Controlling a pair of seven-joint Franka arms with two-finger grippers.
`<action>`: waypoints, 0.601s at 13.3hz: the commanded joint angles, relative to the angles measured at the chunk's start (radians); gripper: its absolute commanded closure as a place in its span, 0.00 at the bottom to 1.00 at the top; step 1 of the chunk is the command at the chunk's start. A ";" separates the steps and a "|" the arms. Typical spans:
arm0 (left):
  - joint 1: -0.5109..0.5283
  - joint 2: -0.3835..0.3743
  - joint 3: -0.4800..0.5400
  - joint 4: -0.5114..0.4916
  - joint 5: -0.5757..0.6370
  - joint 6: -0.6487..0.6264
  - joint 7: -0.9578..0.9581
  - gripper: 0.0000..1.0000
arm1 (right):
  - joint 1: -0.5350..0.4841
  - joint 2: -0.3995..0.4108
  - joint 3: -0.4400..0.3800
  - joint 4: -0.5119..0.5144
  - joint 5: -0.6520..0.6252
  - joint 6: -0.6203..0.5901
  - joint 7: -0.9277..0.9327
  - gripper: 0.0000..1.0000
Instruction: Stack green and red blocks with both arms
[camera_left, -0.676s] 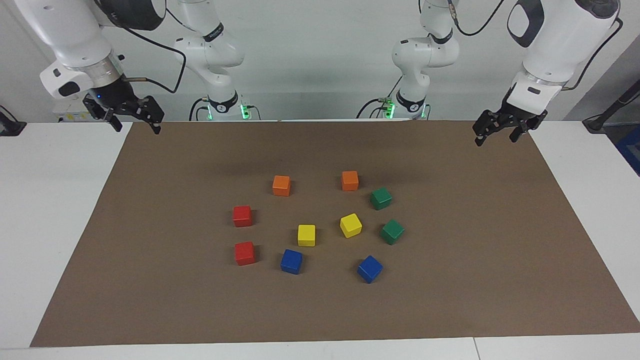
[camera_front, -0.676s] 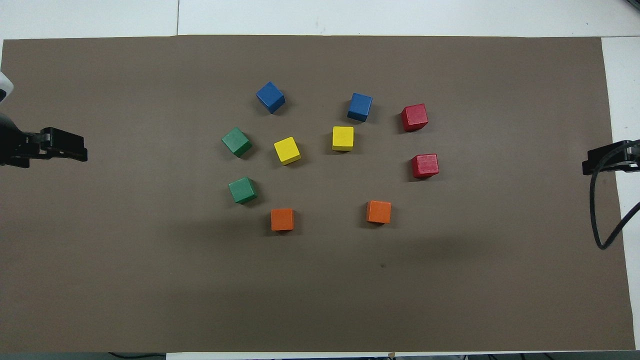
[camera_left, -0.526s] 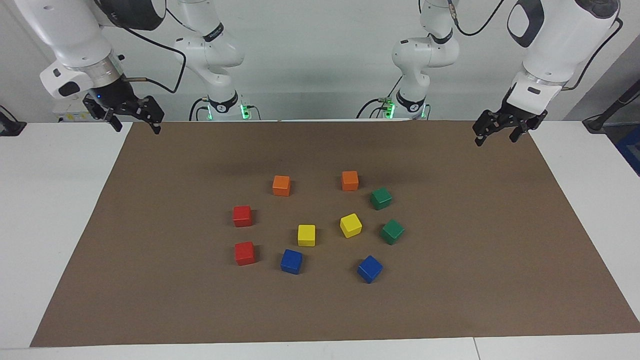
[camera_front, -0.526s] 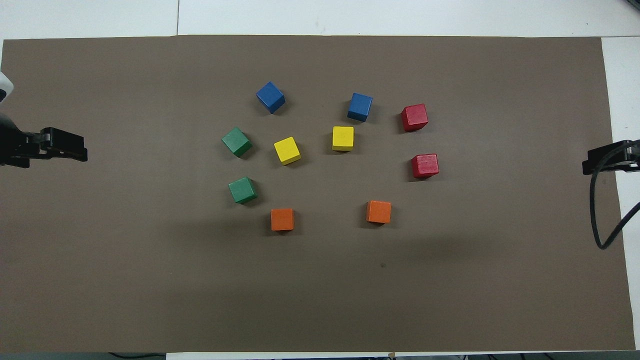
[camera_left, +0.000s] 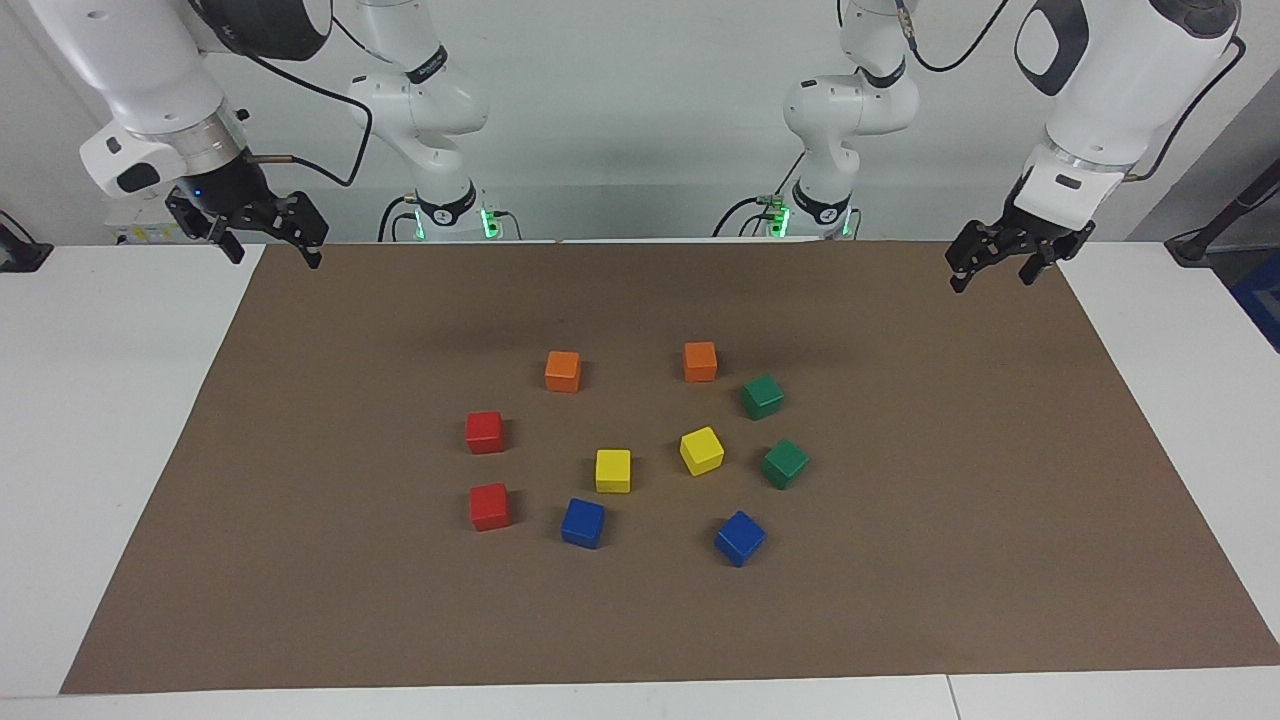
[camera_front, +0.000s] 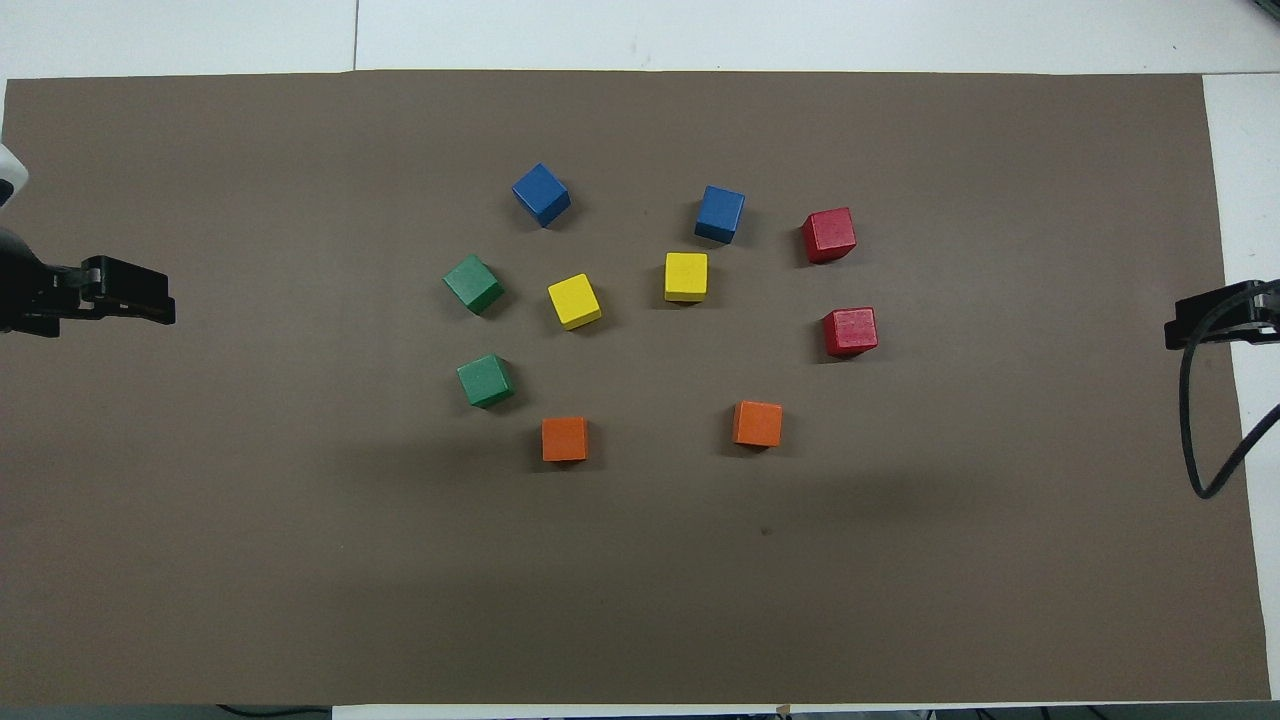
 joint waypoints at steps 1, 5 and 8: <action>0.006 -0.035 0.000 -0.039 0.013 0.015 0.006 0.00 | 0.001 -0.025 0.002 -0.031 -0.011 0.023 0.009 0.00; 0.007 -0.070 0.000 -0.091 0.011 0.003 0.003 0.00 | 0.004 -0.034 0.006 -0.050 -0.006 0.023 0.010 0.00; -0.002 -0.129 -0.002 -0.239 0.003 0.120 -0.021 0.00 | 0.004 -0.035 0.006 -0.063 -0.005 0.025 0.009 0.00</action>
